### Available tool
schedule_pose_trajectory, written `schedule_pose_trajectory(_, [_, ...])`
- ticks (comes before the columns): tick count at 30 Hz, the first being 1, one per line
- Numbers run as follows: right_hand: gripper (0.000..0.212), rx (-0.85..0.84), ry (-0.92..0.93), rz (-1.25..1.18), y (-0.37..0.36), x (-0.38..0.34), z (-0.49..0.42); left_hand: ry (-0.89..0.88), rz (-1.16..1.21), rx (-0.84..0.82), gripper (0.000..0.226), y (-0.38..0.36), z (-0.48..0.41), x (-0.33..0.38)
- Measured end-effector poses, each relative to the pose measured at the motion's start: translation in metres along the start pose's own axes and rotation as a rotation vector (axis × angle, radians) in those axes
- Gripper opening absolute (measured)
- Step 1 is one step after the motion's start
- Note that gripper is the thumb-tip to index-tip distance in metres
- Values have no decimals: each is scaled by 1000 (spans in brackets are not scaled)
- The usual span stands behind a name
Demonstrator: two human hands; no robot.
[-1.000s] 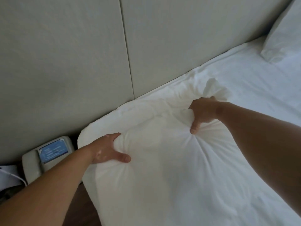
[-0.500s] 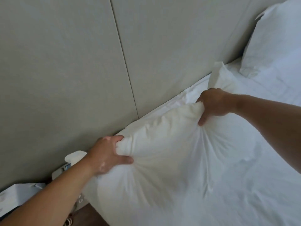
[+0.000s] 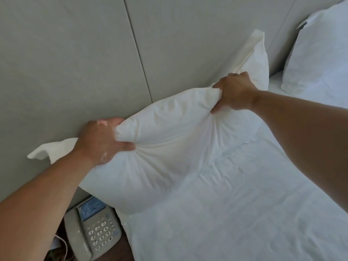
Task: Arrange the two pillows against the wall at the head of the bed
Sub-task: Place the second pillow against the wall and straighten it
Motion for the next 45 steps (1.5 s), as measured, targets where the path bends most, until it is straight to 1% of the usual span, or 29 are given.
schedule_pose_trajectory(2, [70, -25, 23, 101, -20, -6, -1, 20, -29, -38, 74, -7, -1, -9])
schedule_pose_trajectory(6, [110, -77, 78, 253, -35, -12, -13, -12, -167, -130, 96, -15, 9, -19])
schedule_pose_trajectory(8, [124, -132, 72, 275, -32, -6, -17, 4, -213, -173, 104, -12, 15, -29])
schedule_pose_trajectory(9, [127, -153, 57, 280, -31, -3, -18, 7, -242, -192, 104, -10, 19, -35])
schedule_pose_trajectory(10, [124, -161, 43, 288, -29, -2, -18, 16, -260, -214, 102, -8, 22, -40])
schedule_pose_trajectory(11, [116, -158, 39, 298, -27, -4, -18, 27, -262, -228, 95, -8, 25, -44])
schedule_pose_trajectory(12, [100, -150, 51, 306, -27, -7, -18, 33, -254, -232, 86, -8, 26, -47])
schedule_pose_trajectory(14, [60, -141, 62, 285, -27, -12, -21, 35, -231, -235, 59, -6, 25, -45])
schedule_pose_trajectory(15, [45, -138, 52, 252, -25, -14, -21, 40, -222, -235, 43, -2, 24, -43])
schedule_pose_trajectory(16, [37, -138, 40, 217, -21, -15, -22, 47, -199, -238, 29, 5, 23, -40])
schedule_pose_trajectory(17, [37, -139, 32, 190, -16, -16, -23, 54, -173, -242, 31, 12, 22, -34])
schedule_pose_trajectory(19, [44, -138, 34, 182, -4, -16, -26, 46, -169, -238, 46, 26, 19, -29])
schedule_pose_trajectory(22, [51, -143, 70, 205, 8, -18, -32, 62, -249, -274, 42, 38, 14, -34])
schedule_pose_trajectory(24, [52, -152, 105, 181, 9, -25, -29, 90, -302, -310, 42, 40, 12, -41])
schedule_pose_trajectory(25, [55, -159, 125, 160, 6, -29, -25, 93, -346, -327, 38, 37, 13, -46])
schedule_pose_trajectory(26, [59, -164, 145, 140, 2, -33, -22, 93, -404, -332, 34, 33, 14, -51])
schedule_pose_trajectory(28, [75, -190, 197, 118, -9, -36, -18, 112, -520, -319, 45, 21, 22, -60])
schedule_pose_trajectory(29, [84, -203, 215, 117, -12, -35, -19, 122, -524, -285, 43, 16, 27, -63])
schedule_pose_trajectory(31, [95, -216, 232, 130, -6, -33, -24, 143, -477, -178, 30, 11, 35, -64])
schedule_pose_trajectory(32, [96, -213, 229, 147, -2, -28, -28, 147, -418, -129, 30, 10, 39, -61])
schedule_pose_trajectory(35, [97, -191, 201, 219, 1, -7, -43, 143, -151, -70, 55, 0, 47, -37])
schedule_pose_trajectory(36, [98, -191, 188, 249, -5, 4, -50, 129, -88, -59, 59, -3, 47, -25])
schedule_pose_trajectory(38, [97, -189, 180, 293, -15, 13, -59, 90, -79, -45, 67, -16, 44, -8])
schedule_pose_trajectory(40, [88, -150, 131, 303, -13, 7, -52, 89, -103, 7, 70, -26, 40, -4])
schedule_pose_trajectory(41, [80, -116, 102, 298, -11, 5, -48, 91, -94, 58, 66, -28, 37, -6])
schedule_pose_trajectory(43, [63, -68, 68, 293, -4, 1, -44, 69, -79, 167, 49, -26, 29, -11])
schedule_pose_trajectory(45, [48, -53, 32, 287, 1, 3, -46, 45, -106, 217, 40, -18, 19, -19])
Point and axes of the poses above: each hand's wrist, its own z-axis away from the middle knuckle, its own y-axis out of the back of the hand, x = y × z, the point moved 5 cm from there along -z, towards the middle knuckle, and after that the axes turned 7 degrees about x, right-handed, at the moved point
